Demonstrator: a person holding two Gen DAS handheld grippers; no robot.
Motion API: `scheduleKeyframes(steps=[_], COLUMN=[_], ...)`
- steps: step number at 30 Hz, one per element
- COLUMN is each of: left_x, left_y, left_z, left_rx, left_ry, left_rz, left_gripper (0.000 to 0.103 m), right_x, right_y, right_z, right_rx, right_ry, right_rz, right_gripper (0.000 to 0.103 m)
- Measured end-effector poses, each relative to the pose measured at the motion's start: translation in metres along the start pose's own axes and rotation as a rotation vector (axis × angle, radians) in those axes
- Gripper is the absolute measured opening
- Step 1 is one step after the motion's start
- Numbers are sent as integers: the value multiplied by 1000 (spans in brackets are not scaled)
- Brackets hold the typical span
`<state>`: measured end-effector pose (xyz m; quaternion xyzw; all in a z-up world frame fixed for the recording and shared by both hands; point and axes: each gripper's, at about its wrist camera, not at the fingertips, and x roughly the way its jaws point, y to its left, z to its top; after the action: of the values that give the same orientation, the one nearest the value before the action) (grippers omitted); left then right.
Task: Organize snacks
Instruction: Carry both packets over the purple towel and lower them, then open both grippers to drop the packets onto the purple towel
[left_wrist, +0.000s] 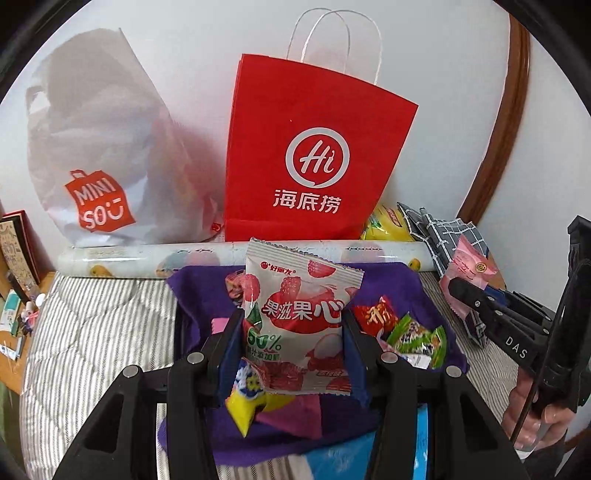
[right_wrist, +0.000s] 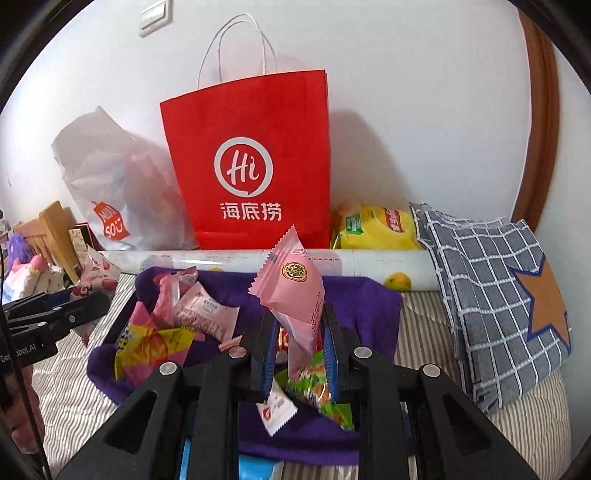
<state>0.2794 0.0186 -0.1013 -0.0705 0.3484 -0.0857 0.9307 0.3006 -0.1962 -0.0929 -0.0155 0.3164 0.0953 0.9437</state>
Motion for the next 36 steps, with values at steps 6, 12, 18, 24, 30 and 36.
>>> scheduleKeyframes(steps=[6,12,18,24,30,36], left_x=[26,48,58,57,59,58], left_y=[-3,-1,4,4,4,2], left_z=[0,-9,-13,-16,-17,-19], left_rx=[6,6,-3,3,1,7], left_ry=[19,44,54,50,51,49], left_rz=[28,61,73,78,71,68], left_gripper=[47,47,47,47,47,47], right_x=[19,43,52,56,60,60], right_y=[-5,-2,1,-1,1,5], right_z=[-4,-22,-26,-29,-33,-34], right_rx=[12,-22,-36,-28,-39,-51], right_ry=[6,49,70,83,97,92], right_rz=[14,34,18,15,16,11], right_gripper=[22,22,22,23,23,23])
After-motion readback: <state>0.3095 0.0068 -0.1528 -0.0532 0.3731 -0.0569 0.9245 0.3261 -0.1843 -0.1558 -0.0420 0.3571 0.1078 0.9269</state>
